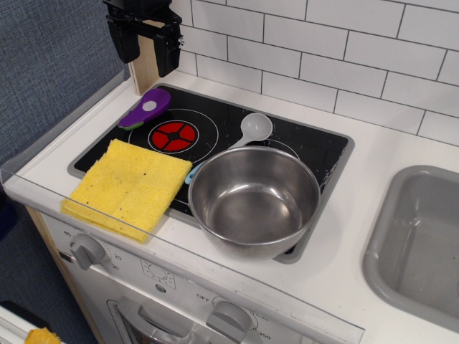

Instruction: Picking up the pot and putting it on the yellow towel.

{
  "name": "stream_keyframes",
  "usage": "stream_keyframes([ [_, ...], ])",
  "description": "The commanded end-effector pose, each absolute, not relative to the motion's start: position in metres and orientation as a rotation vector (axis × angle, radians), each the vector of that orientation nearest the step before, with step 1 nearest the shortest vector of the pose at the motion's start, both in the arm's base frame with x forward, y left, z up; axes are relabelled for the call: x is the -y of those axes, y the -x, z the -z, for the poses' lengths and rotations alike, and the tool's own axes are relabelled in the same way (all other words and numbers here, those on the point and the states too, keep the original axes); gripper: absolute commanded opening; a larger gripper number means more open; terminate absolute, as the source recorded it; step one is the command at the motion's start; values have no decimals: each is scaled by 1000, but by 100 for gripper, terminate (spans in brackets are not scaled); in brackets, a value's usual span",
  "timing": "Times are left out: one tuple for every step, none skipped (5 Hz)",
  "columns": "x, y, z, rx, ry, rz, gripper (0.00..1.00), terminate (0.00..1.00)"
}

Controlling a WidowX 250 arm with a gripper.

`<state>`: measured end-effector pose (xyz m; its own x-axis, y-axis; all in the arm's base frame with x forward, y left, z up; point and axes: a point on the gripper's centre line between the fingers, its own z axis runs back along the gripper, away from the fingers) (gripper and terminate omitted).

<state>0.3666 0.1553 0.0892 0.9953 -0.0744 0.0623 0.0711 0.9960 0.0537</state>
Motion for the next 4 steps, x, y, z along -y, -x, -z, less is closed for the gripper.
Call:
stream_keyframes([
  [-155,-367,-89,64,-51,73,100,0],
  [-124,-347,-112,134,-42,159,100,0],
  [-97,-322,-121,160,-48,253,100,0],
  [-77,-299,-113,134,-67,312,100,0],
])
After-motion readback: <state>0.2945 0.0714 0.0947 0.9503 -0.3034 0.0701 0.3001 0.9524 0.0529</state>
